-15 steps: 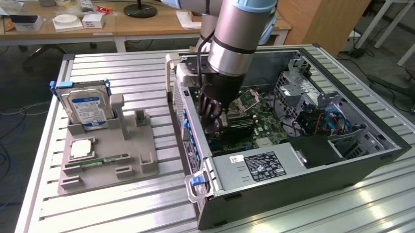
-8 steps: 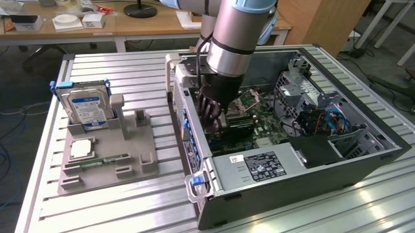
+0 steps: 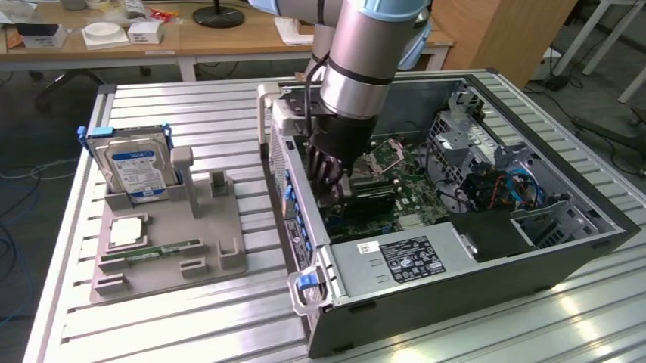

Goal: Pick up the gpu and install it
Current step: 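Press down on the gpu until it lock into place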

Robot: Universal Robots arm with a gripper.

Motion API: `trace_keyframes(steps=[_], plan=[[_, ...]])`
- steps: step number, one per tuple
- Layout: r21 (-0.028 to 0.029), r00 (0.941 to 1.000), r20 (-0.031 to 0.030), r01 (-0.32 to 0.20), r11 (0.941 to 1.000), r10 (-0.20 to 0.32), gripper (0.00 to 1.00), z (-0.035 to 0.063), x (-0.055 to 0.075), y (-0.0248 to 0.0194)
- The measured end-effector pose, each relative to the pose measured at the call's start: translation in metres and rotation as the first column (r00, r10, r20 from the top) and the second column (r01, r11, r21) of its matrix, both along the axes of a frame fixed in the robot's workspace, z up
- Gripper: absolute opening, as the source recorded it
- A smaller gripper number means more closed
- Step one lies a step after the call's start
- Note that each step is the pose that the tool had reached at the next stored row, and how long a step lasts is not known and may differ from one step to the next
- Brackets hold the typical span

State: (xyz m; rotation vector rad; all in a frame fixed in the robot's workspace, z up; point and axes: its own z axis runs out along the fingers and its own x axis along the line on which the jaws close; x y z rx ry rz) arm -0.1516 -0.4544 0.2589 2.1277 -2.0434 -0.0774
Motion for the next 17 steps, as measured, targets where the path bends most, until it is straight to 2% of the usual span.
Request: trace_keyframes(steps=[4,11,17], plan=[[-0.0007,1.0,0.0001,-0.001,1.0,0.001,0.1,-0.0018,0.01,0.0002],[-0.0006,1.0,0.0001,-0.002,1.0,0.002,0.1,-0.0019,0.016,0.0004],[-0.0012,1.0,0.0,-0.002,1.0,0.002,0.1,-0.0024,0.016,0.0004]])
